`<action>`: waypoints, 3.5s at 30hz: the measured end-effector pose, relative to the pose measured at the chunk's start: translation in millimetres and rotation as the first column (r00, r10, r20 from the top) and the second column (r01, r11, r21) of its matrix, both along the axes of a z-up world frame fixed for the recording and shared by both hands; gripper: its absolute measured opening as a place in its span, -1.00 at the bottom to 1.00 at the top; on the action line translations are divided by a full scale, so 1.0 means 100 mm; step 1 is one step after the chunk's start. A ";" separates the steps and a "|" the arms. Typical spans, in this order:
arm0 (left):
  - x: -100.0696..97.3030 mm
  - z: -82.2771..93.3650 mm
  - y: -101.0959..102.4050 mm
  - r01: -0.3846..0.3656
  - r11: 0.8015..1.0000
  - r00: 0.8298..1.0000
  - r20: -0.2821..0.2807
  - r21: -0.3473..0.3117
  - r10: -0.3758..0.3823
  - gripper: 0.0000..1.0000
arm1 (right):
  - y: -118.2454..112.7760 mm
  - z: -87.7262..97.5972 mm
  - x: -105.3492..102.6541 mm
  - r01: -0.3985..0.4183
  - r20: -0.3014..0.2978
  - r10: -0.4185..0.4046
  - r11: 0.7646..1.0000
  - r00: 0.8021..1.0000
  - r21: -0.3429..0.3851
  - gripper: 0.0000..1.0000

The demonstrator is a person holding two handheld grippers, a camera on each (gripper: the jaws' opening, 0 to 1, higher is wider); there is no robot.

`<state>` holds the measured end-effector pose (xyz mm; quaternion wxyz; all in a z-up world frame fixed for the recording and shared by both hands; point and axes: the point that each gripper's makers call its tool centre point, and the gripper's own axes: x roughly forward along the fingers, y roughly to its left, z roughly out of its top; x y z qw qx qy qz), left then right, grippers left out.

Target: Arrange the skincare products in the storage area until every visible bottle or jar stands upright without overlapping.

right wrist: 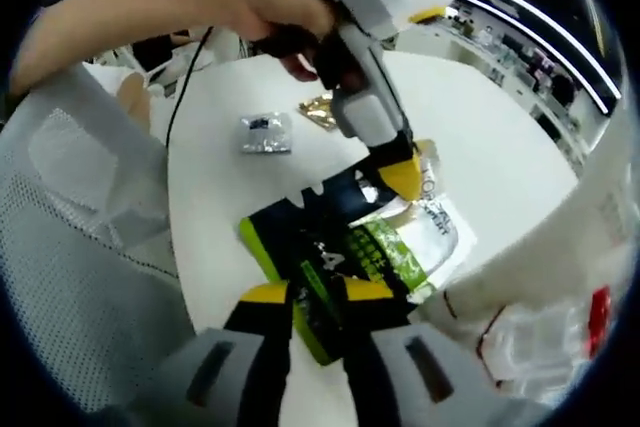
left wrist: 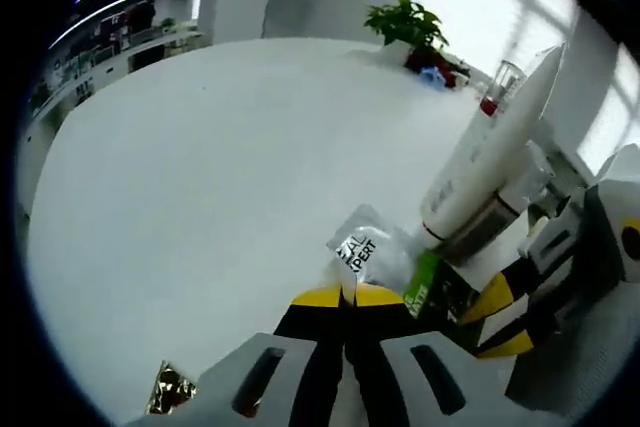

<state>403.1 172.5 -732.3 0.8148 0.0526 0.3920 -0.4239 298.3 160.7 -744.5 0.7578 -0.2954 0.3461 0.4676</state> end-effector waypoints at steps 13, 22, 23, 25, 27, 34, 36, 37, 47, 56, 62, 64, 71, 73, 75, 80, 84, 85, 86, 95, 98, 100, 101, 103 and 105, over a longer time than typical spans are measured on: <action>0.07 -0.05 -0.01 0.036 0.999 0.999 0.020 0.024 -0.036 -1.00 | -0.01 -0.05 0.04 0.012 0.004 -0.012 1.000 1.000 -0.003 -0.62; 0.16 0.04 0.08 0.044 0.996 0.991 0.124 0.073 -0.053 -0.76 | -0.01 -0.05 0.03 0.036 -0.027 -0.036 0.999 0.999 0.010 -0.61; 0.19 0.07 0.09 0.032 0.997 0.989 0.140 0.071 -0.042 -0.70 | -0.01 -0.05 0.03 0.036 -0.028 -0.036 0.999 0.999 0.010 -0.61; 0.22 0.14 0.12 0.026 0.996 0.982 0.183 0.080 -0.040 -0.53 | -0.01 -0.05 0.03 0.033 -0.026 -0.032 0.999 0.999 0.010 -0.61; 0.23 0.24 0.14 0.021 0.996 0.974 0.222 0.082 -0.039 -0.47 | -0.01 -0.05 0.03 0.033 -0.028 -0.033 0.999 0.999 0.010 -0.61; 0.06 0.46 0.01 0.150 0.980 0.937 0.299 0.130 -0.183 -0.54 | -0.01 -0.05 0.03 0.033 -0.036 -0.033 0.999 0.999 0.014 -0.60; 0.01 0.41 0.00 0.180 0.969 0.929 0.294 0.167 -0.224 -0.51 | -0.01 -0.05 0.03 0.035 -0.040 -0.035 0.999 0.999 0.017 -0.60; -0.02 0.36 0.00 0.195 0.962 0.928 0.282 0.192 -0.245 -0.49 | -0.01 -0.05 0.03 0.036 -0.041 -0.036 0.999 0.999 0.017 -0.60; -0.06 -0.01 0.13 0.230 0.936 0.949 0.154 0.265 -0.277 -0.33 | -0.01 -0.05 0.03 0.032 -0.042 -0.031 0.999 0.999 0.019 -0.60; -0.05 -0.09 0.14 0.218 0.943 0.959 0.123 0.251 -0.255 -0.31 | -0.01 -0.05 0.03 0.034 -0.047 -0.033 0.999 0.998 0.026 -0.60; -0.06 -0.11 0.17 0.201 0.949 0.964 0.120 0.241 -0.235 -0.27 | -0.01 -0.05 0.02 0.034 -0.051 -0.032 0.999 0.998 0.030 -0.60; -0.06 -0.11 0.17 0.192 0.952 0.967 0.120 0.238 -0.225 -0.25 | -0.01 -0.05 0.02 0.035 -0.054 -0.033 0.999 0.998 0.034 -0.60; -0.05 -0.11 0.22 0.132 0.967 0.980 0.121 0.219 -0.161 -0.20 | 0.00 -0.06 0.02 0.035 -0.053 -0.033 0.999 0.998 0.032 -0.60; -0.07 -0.11 0.23 0.132 0.966 0.980 0.119 0.225 -0.161 -0.20 | 0.00 -0.06 0.01 0.038 -0.054 -0.036 0.999 0.998 0.037 -0.60; -0.10 -0.07 0.24 0.138 0.962 0.977 0.125 0.234 -0.171 -0.20 | 0.00 -0.06 0.01 0.040 -0.055 -0.038 0.998 0.998 0.039 -0.60; -0.17 0.09 0.24 0.127 0.969 0.976 0.149 0.211 -0.160 -0.21 | 0.00 -0.06 0.00 0.035 -0.044 -0.033 0.999 0.998 0.032 -0.60; -0.24 0.19 0.27 0.123 0.968 0.971 0.177 0.218 -0.163 -0.21 | -0.01 -0.06 -0.03 0.018 -0.050 -0.017 1.000 0.999 0.019 -0.54; -0.26 0.23 0.28 0.119 0.968 0.970 0.183 0.221 -0.161 -0.20 | -0.02 -0.05 -0.03 0.016 -0.049 -0.015 1.000 0.999 0.016 -0.54; -0.27 0.24 0.29 0.118 0.968 0.970 0.185 0.222 -0.160 -0.20 | -0.03 -0.03 -0.04 0.009 -0.044 -0.009 1.000 0.999 0.013 -0.55; -0.45 0.47 0.33 0.097 0.970 0.958 0.241 0.225 -0.152 -0.18 | -0.04 0.30 -0.09 0.012 -0.003 -0.012 0.997 1.000 0.080 -0.55; -0.50 0.58 0.33 0.084 0.973 0.955 0.261 0.213 -0.140 -0.17 | -0.06 0.44 -0.13 0.018 0.020 -0.020 0.994 1.000 0.110 -0.54; -0.53 0.65 0.32 0.083 0.974 0.952 0.274 0.209 -0.140 -0.16 | -0.08 0.52 -0.16 0.021 0.028 -0.025 0.992 0.999 0.127 -0.53; -0.54 0.66 0.31 0.082 0.975 0.951 0.276 0.208 -0.139 -0.15 | -0.09 0.55 -0.18 0.025 0.025 -0.028 0.991 0.999 0.134 -0.52; -0.58 0.69 0.31 0.083 0.975 0.950 0.278 0.206 -0.140 -0.09 | -0.12 0.61 -0.21 0.033 0.028 -0.038 0.987 0.999 0.155 -0.48; -0.61 0.72 0.32 0.074 0.976 0.949 0.286 0.203 -0.131 -0.06 | -0.17 0.70 -0.23 0.043 0.047 -0.051 0.985 0.998 0.167 -0.44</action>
